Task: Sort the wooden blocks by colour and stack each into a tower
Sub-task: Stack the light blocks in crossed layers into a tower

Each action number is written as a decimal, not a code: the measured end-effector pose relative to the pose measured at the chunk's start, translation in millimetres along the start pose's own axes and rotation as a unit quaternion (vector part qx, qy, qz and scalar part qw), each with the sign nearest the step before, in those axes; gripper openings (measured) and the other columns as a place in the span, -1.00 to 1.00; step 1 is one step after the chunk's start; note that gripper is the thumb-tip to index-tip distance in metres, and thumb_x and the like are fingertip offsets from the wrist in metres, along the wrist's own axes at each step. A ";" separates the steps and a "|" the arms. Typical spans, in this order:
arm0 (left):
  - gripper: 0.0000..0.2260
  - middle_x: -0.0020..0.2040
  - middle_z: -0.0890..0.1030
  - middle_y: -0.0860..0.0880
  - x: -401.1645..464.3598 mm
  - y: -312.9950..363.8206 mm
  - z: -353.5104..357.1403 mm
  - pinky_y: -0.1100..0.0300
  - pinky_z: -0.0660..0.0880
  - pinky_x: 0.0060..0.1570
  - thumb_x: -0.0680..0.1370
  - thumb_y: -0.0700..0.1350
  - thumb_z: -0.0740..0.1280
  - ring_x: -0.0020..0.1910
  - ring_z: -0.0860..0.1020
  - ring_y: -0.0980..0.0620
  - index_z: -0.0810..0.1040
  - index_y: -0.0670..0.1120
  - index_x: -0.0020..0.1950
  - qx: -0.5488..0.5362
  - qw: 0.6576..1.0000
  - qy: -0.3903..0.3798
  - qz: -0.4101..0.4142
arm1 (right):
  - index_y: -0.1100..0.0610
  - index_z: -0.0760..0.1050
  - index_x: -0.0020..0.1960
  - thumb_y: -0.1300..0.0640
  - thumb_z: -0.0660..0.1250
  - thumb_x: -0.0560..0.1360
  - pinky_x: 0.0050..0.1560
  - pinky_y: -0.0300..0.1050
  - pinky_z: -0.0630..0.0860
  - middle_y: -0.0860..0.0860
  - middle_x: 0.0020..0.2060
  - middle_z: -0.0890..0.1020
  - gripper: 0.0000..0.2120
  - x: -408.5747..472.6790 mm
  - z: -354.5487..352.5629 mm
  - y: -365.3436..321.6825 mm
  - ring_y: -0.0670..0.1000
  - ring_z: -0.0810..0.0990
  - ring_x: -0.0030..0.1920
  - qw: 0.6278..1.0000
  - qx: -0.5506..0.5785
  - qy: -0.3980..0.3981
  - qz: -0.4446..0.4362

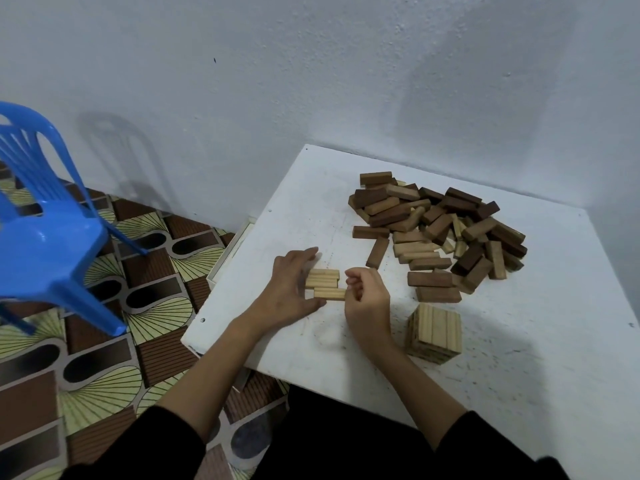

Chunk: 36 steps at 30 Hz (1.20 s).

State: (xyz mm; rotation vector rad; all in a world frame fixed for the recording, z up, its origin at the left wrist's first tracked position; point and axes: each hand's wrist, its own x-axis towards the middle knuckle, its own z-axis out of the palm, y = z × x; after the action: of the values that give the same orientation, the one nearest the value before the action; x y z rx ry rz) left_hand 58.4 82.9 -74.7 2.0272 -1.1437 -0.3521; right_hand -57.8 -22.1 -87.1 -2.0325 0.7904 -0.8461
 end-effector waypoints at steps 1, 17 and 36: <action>-0.24 0.28 0.33 0.07 -1.1 0.6 0.2 0.35 0.26 0.12 0.37 -0.13 0.53 0.17 0.21 0.14 0.24 -0.06 0.47 -0.003 1.000 0.006 -0.005 | 0.31 0.52 0.00 0.51 0.19 0.40 -0.12 -0.31 0.47 0.05 -0.13 0.52 -0.74 -0.7 -0.5 0.9 0.02 0.52 -0.11 1.000 0.002 -0.002 -0.002; -0.28 0.16 0.46 0.03 -6.0 1.6 1.4 0.53 0.35 -0.07 0.38 -0.18 0.52 -0.03 0.41 0.22 0.27 -0.08 0.46 -0.033 0.999 0.027 -0.002 | 0.35 0.55 0.01 0.53 0.27 0.34 -0.22 -0.40 0.47 0.08 -0.15 0.53 -0.72 -0.3 -0.1 10.0 -0.08 0.50 -0.21 0.998 0.011 0.005 -0.060; -0.28 0.14 0.48 -0.02 -5.2 -2.7 3.6 0.52 0.35 -0.09 0.36 -0.22 0.52 -0.07 0.42 0.20 0.28 -0.11 0.45 -0.051 0.998 0.027 0.001 | 0.35 0.56 0.00 0.52 0.29 0.34 -0.23 -0.38 0.49 0.11 -0.17 0.56 -0.73 -0.4 -0.9 9.2 0.01 0.54 -0.28 0.996 0.017 0.002 -0.087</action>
State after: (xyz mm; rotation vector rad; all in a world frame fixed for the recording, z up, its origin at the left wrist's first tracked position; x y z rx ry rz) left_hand 55.1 86.2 -79.7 1.9340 -1.0734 -0.3457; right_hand -61.0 -26.7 -94.5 -2.0912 0.6022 -0.9537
